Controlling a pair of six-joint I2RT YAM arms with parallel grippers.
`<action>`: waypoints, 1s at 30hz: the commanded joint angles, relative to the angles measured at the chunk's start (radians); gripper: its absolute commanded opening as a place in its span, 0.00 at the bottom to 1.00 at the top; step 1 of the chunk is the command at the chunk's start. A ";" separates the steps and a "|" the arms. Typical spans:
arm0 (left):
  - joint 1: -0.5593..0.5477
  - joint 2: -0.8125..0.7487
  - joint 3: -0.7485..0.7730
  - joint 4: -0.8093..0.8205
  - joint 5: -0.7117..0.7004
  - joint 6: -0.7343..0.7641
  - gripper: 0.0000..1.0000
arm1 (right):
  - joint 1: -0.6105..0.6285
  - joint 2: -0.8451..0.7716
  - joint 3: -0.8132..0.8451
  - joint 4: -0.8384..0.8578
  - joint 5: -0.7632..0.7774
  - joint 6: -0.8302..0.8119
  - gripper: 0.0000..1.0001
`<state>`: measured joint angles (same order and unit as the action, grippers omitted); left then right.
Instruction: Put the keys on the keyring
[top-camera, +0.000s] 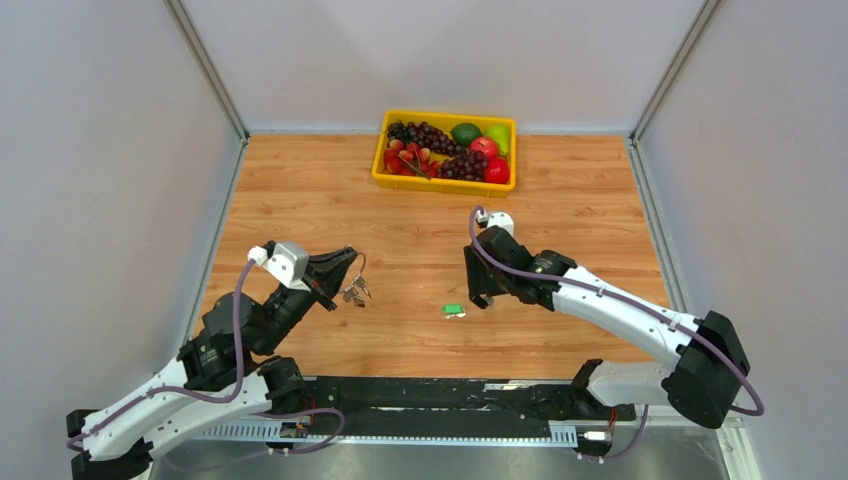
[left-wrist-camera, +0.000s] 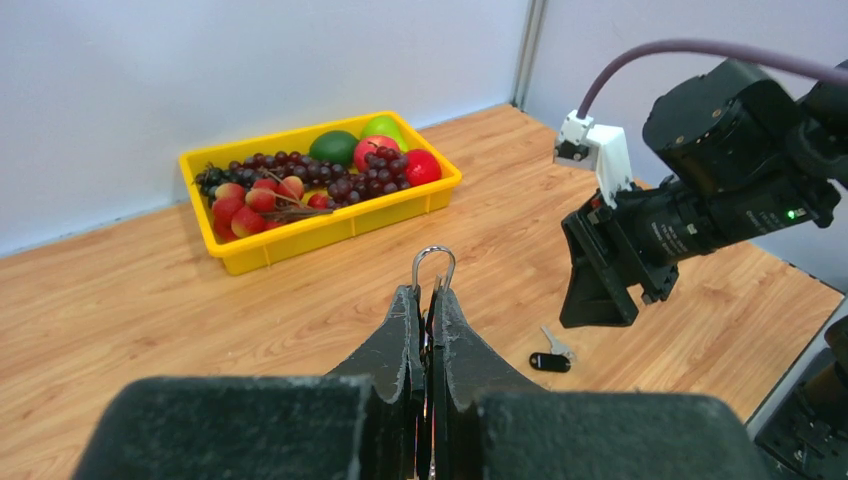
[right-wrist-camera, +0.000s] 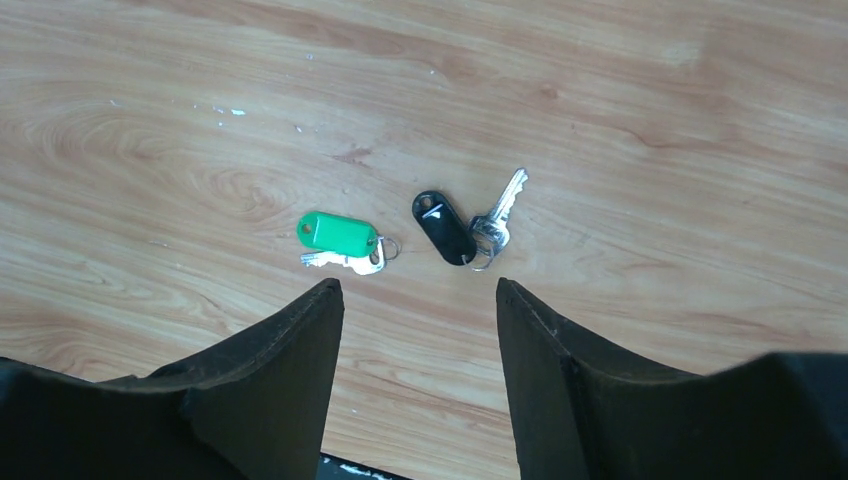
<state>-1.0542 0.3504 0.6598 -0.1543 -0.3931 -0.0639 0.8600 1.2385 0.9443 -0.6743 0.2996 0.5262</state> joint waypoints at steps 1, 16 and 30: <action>-0.003 -0.012 0.030 0.020 -0.021 -0.014 0.01 | -0.005 0.036 -0.042 0.148 -0.109 0.025 0.60; -0.003 -0.018 0.026 0.010 -0.018 -0.025 0.00 | -0.007 0.206 -0.134 0.333 -0.260 -0.089 0.51; -0.004 -0.011 0.029 0.007 -0.011 -0.021 0.01 | -0.059 0.252 -0.190 0.437 -0.382 -0.160 0.55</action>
<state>-1.0542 0.3340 0.6598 -0.1665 -0.4049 -0.0772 0.8158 1.4719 0.7704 -0.3164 -0.0246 0.3939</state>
